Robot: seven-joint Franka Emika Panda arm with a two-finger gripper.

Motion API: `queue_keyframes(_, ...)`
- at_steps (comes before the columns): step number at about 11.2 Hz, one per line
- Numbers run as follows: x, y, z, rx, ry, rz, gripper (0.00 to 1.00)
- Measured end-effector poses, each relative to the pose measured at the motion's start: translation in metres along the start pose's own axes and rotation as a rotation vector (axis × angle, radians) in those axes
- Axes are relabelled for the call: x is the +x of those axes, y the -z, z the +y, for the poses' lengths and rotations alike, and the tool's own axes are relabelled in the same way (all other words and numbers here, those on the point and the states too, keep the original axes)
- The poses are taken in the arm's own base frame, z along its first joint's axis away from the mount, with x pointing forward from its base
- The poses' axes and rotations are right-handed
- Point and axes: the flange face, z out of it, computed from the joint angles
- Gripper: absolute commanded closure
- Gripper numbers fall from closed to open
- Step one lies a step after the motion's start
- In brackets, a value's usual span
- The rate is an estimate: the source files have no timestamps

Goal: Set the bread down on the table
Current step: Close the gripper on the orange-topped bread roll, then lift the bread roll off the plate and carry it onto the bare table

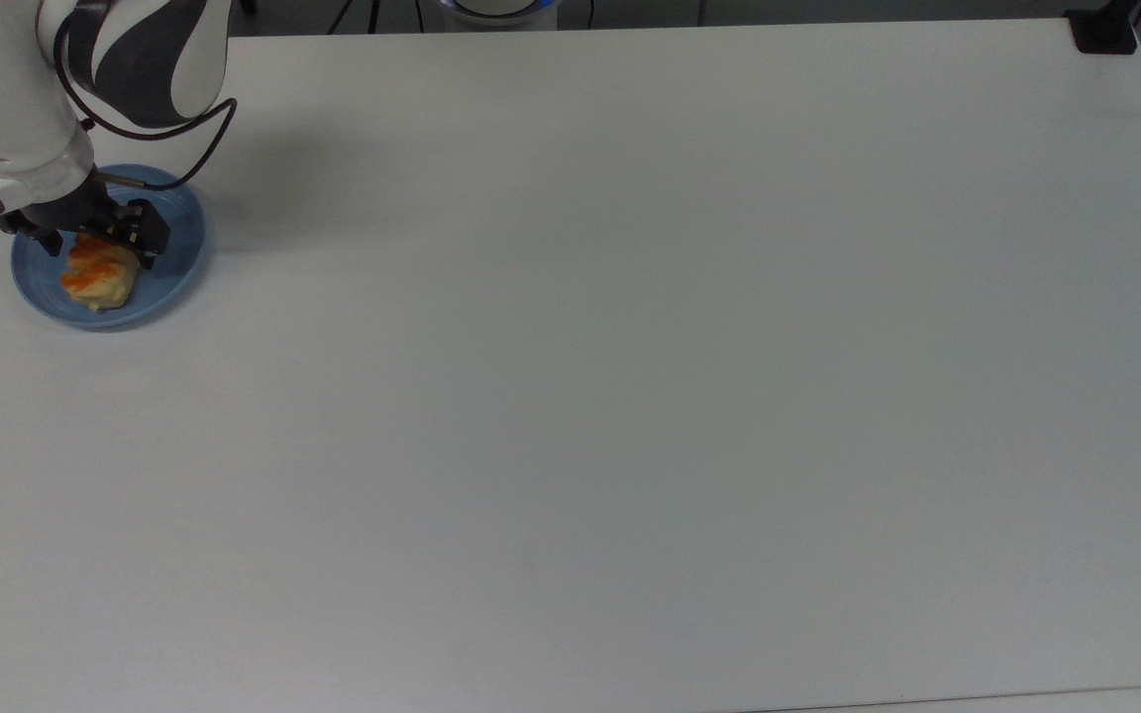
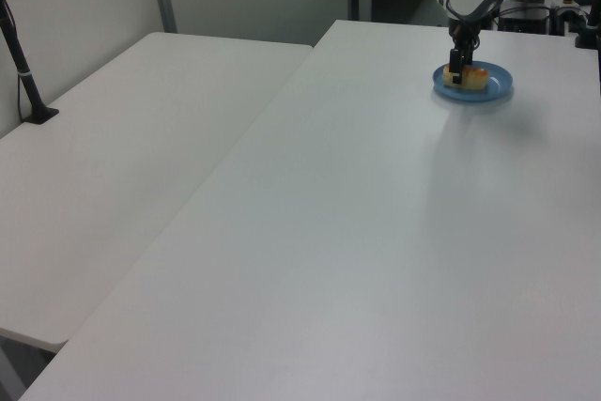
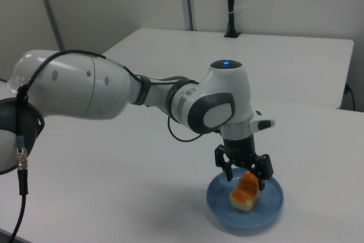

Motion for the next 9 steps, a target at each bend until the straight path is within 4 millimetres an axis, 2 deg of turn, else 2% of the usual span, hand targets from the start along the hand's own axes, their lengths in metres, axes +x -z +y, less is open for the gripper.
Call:
queue_keyframes(3,-0.004,0.001,0.007,0.002,-0.021,0.0,0.0)
queue_keyframes(4,-0.006,-0.003,0.009,0.007,-0.027,-0.006,0.03)
queue_keyframes(5,-0.008,-0.01,0.007,0.024,-0.036,-0.014,0.23)
queue_keyframes(7,-0.012,-0.026,0.002,0.044,-0.041,-0.026,0.49)
queue_keyframes(9,-0.01,-0.027,-0.004,0.06,-0.049,-0.018,0.52)
